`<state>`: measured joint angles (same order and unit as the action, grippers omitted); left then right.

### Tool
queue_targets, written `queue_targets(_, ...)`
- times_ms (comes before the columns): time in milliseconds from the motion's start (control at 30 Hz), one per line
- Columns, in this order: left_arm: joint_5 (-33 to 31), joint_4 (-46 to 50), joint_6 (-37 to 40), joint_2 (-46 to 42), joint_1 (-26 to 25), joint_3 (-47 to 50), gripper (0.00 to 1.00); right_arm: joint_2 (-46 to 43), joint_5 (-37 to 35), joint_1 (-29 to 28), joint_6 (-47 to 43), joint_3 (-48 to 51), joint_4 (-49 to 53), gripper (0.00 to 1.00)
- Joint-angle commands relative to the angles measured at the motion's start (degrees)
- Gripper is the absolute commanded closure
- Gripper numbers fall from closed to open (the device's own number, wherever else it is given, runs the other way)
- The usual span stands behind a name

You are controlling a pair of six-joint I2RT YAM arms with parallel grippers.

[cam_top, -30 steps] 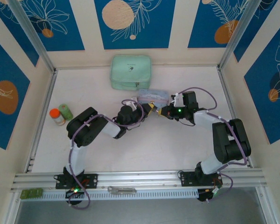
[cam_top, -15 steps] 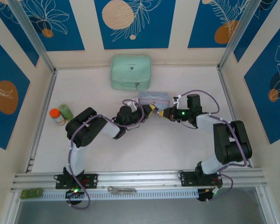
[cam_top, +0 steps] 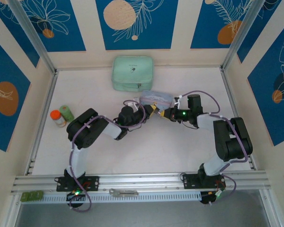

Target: Unlock the padlock with the key

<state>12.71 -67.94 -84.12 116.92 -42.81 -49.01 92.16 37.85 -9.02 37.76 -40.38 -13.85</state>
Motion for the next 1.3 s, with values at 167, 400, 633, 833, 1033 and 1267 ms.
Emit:
queue_targets(167,27.46,-12.74,-2.18,-1.26,-10.04,-6.96,1.0,5.36,-10.65,-6.21,-0.62,-11.92,-4.32,1.0)
queue_targets(400,27.72,-12.74,-1.88,-1.85,-9.86,-6.71,1.0,7.69,-10.39,-6.09,0.5,-13.14,-3.89,1.0)
queue_targets(633,28.36,-12.74,-1.57,-2.66,-7.77,-4.95,1.0,6.53,-5.57,-1.81,-3.98,-12.55,-0.92,1.0)
queue_targets(833,32.02,-12.74,-1.07,-3.37,-5.82,-4.59,1.0,7.25,3.25,0.24,-12.31,-15.1,4.34,1.0)
queue_targets(1033,33.21,-12.74,-1.49,-3.63,-5.8,-4.6,1.0,8.85,6.95,1.04,-12.54,-14.25,-0.4,1.0)
queue_targets(1267,34.75,-12.74,-2.28,-3.66,-7.82,-6.61,1.0,9.71,4.34,-0.98,-10.77,-16.52,-2.5,1.0)
